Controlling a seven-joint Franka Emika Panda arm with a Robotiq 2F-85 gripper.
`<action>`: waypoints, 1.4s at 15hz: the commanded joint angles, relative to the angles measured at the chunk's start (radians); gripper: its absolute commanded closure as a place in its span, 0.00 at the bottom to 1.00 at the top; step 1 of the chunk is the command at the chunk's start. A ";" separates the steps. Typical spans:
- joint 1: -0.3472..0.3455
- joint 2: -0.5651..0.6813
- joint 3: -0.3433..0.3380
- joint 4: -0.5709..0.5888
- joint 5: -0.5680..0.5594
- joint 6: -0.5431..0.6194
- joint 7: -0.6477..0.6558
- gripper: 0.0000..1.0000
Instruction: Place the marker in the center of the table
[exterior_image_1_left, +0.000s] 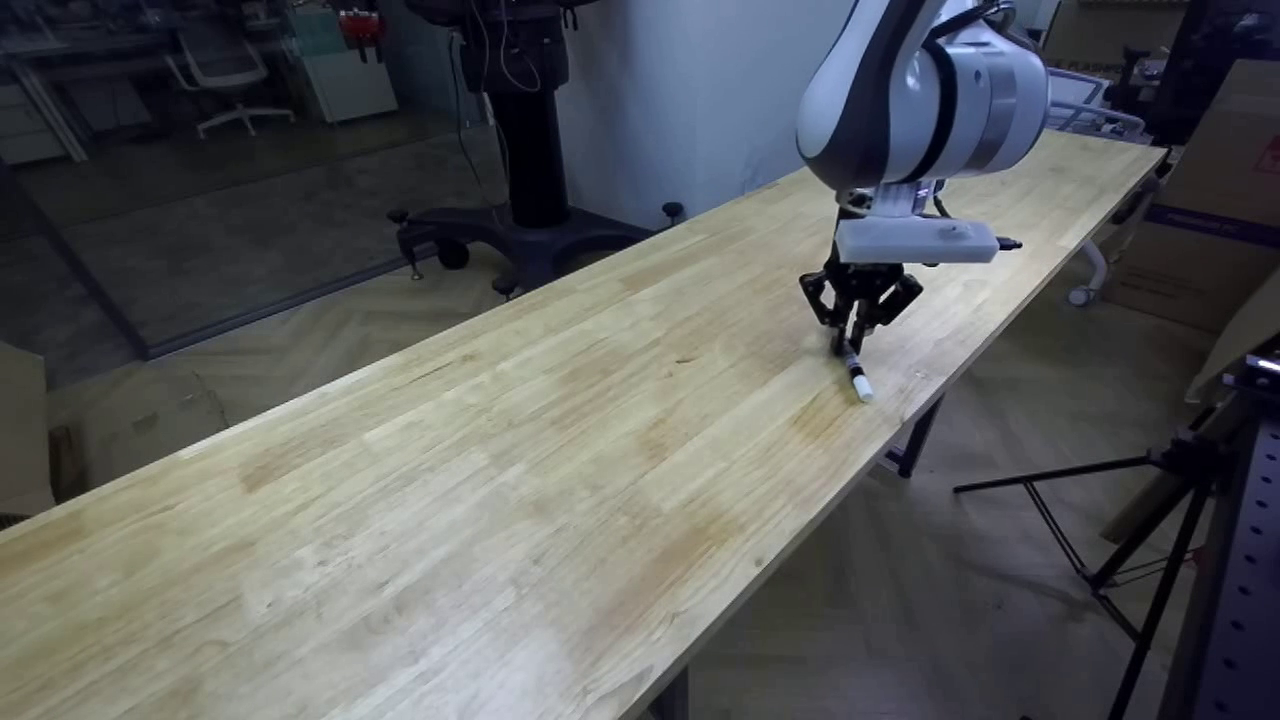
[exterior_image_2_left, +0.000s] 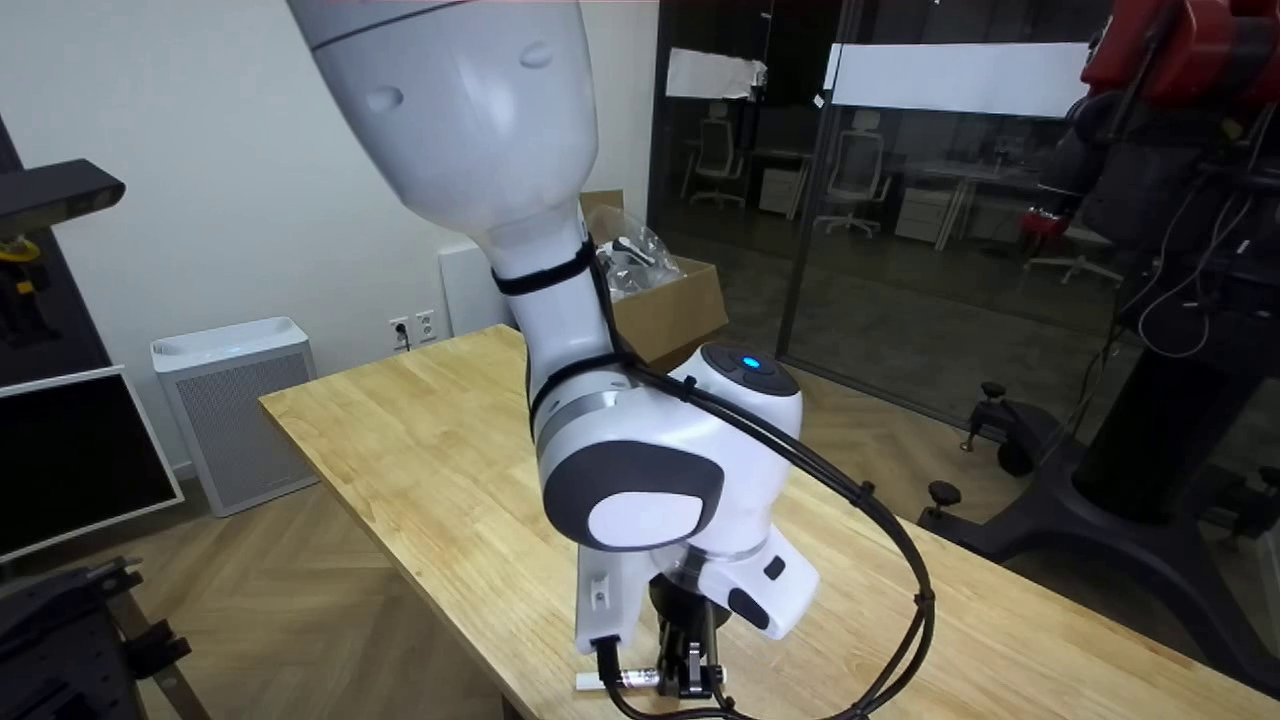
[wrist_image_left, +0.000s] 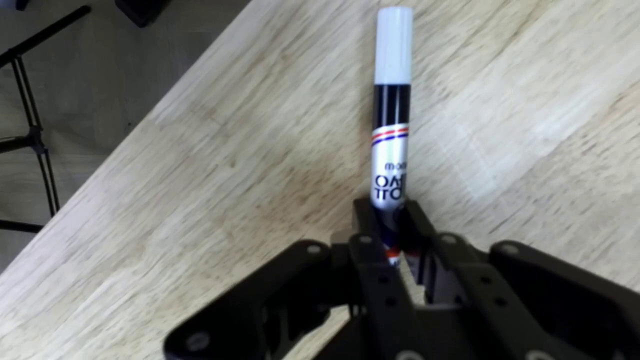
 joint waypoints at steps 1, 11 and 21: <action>-0.002 -0.033 0.011 0.026 -0.048 -0.046 -0.066 0.96; 0.244 -0.035 -0.032 0.248 -0.368 -0.267 -0.031 0.96; 0.301 0.119 0.020 0.385 -0.354 -0.259 -0.016 0.96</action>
